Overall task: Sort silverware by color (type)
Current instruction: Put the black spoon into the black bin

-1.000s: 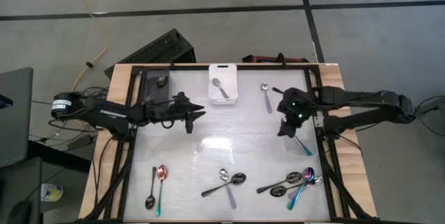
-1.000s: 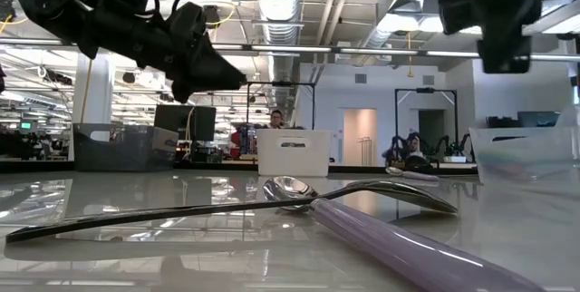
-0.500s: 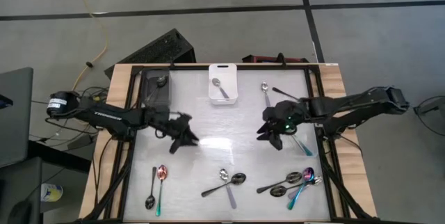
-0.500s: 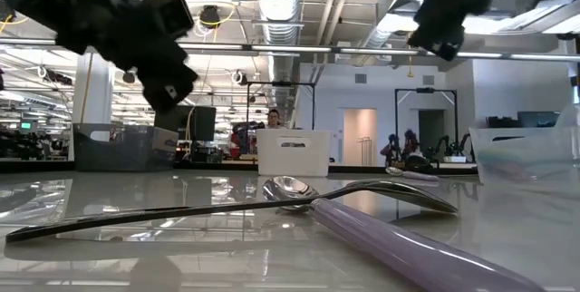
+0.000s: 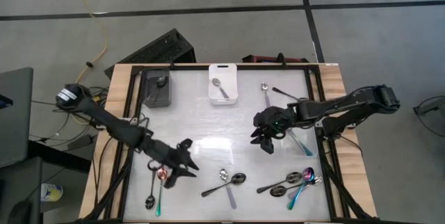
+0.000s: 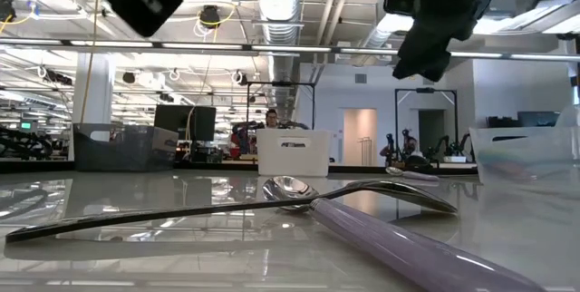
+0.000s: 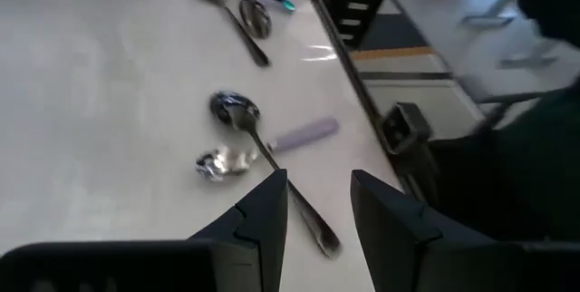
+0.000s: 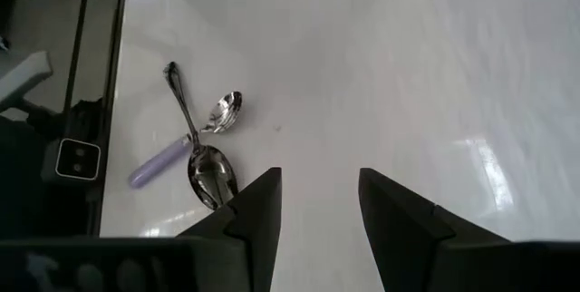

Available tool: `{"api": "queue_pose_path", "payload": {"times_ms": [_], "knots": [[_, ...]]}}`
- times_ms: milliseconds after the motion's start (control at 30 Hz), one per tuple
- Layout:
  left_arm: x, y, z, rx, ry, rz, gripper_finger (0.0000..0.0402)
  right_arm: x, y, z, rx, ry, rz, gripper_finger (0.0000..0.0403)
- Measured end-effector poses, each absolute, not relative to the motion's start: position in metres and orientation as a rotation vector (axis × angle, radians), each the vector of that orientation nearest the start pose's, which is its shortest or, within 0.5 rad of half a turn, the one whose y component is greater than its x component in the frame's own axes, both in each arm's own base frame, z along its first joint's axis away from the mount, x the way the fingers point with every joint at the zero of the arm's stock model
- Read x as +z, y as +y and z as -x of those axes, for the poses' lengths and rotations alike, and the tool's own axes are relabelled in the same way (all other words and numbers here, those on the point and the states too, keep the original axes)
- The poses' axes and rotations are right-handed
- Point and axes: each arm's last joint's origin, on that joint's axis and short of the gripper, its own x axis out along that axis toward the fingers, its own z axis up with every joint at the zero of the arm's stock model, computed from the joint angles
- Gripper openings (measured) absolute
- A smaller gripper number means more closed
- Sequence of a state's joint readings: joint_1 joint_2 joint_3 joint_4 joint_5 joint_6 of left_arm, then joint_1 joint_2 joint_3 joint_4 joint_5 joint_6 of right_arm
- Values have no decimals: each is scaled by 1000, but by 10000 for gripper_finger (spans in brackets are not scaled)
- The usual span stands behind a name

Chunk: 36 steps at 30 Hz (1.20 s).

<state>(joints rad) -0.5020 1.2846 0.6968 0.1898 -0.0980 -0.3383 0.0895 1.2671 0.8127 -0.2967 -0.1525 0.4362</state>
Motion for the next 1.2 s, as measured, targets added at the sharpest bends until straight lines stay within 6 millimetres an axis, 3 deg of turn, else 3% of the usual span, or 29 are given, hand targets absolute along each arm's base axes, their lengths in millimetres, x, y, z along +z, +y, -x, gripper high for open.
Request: {"api": "queue_pose_path", "payload": {"times_ms": [300,500,833,1200], "knots": [[203,-164,-299,-281,569,205,108,242,39,-257,116,743,-424,171],[186,-185,-325,-228,669,242,108,239,58,-253,166,786,-423,171],[160,-207,-334,-87,718,204,108,240,93,-244,191,772,-354,171],[139,-207,-342,-15,693,179,108,240,95,-243,154,757,-324,171]]}}
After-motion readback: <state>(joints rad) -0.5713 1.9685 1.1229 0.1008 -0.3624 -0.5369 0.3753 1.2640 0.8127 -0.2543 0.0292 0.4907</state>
